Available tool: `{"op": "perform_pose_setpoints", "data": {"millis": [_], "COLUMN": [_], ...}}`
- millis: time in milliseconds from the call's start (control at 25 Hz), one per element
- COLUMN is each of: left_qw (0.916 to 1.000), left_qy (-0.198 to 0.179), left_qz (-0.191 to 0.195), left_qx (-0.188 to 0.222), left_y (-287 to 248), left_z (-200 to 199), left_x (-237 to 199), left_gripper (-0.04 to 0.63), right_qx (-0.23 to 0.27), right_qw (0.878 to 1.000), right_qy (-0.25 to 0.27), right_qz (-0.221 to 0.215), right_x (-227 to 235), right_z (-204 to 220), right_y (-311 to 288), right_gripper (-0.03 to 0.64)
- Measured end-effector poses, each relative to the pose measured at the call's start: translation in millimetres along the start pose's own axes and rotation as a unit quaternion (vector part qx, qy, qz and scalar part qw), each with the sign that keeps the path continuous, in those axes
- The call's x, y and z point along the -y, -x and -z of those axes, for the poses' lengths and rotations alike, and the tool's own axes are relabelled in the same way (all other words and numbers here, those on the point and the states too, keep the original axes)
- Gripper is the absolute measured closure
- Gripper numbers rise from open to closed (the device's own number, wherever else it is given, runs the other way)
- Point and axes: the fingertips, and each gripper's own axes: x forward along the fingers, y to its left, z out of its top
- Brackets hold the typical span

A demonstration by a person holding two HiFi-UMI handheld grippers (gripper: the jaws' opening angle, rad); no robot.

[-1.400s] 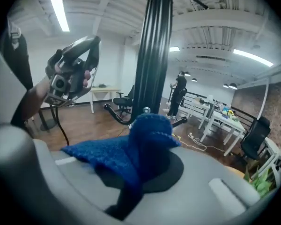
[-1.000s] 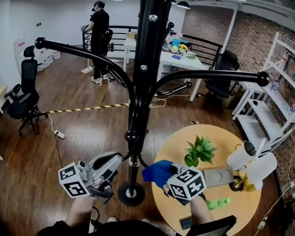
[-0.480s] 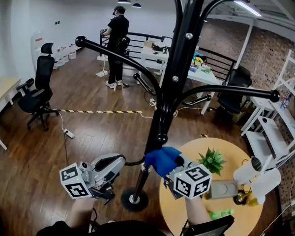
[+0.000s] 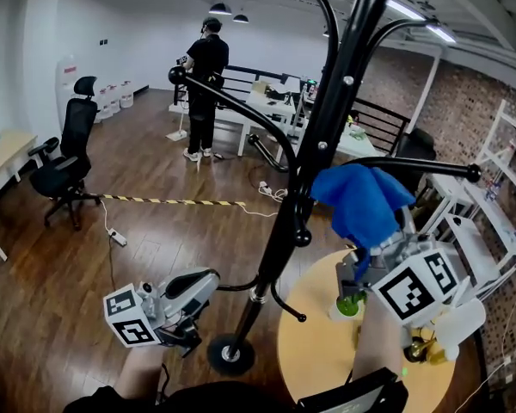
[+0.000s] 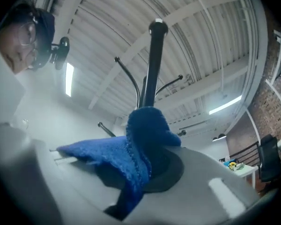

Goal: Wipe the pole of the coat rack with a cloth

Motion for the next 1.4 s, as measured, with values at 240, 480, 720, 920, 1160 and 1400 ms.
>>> {"op": "perform_pose_setpoints", "data": {"millis": [240,480,720,920,1160,1400], "left_qw": [0.9998,0.9992,0.9996,0.9998,0.9989,0.9988], "left_qy": [0.003,0.012,0.015,0.006,0.0,0.008], "left_qz": [0.018,0.038,0.022,-0.009,-0.043,-0.048], "left_qx": [-0.004,-0.006,0.002,0.014,0.019,0.009], "left_y": [-17.2,-29.2,-13.3,10.9,31.4,29.7], "left_z": [-0.1,9.1,4.3,-2.1,-9.6,-2.4], "left_x": [4.0,9.6,14.0,1.1,-5.7,-5.8], "left_gripper": [0.593,0.593,0.593,0.593,0.594,0.593], "right_qx": [0.102,0.15,0.119,0.029,-0.014,-0.141], "right_qw": [0.994,0.987,0.991,0.998,0.999,0.987], "right_qy": [0.008,-0.008,-0.019,-0.023,-0.032,-0.046], "right_qz": [0.041,0.053,0.065,0.041,0.041,0.055], "right_x": [14.2,20.1,23.5,15.3,9.8,2.8], "right_z": [-76.2,-107.5,-75.1,3.4,77.9,193.8], "right_y": [53.2,82.5,54.6,4.9,-2.8,42.7], "right_gripper": [0.594,0.594,0.594,0.594,0.594,0.595]}}
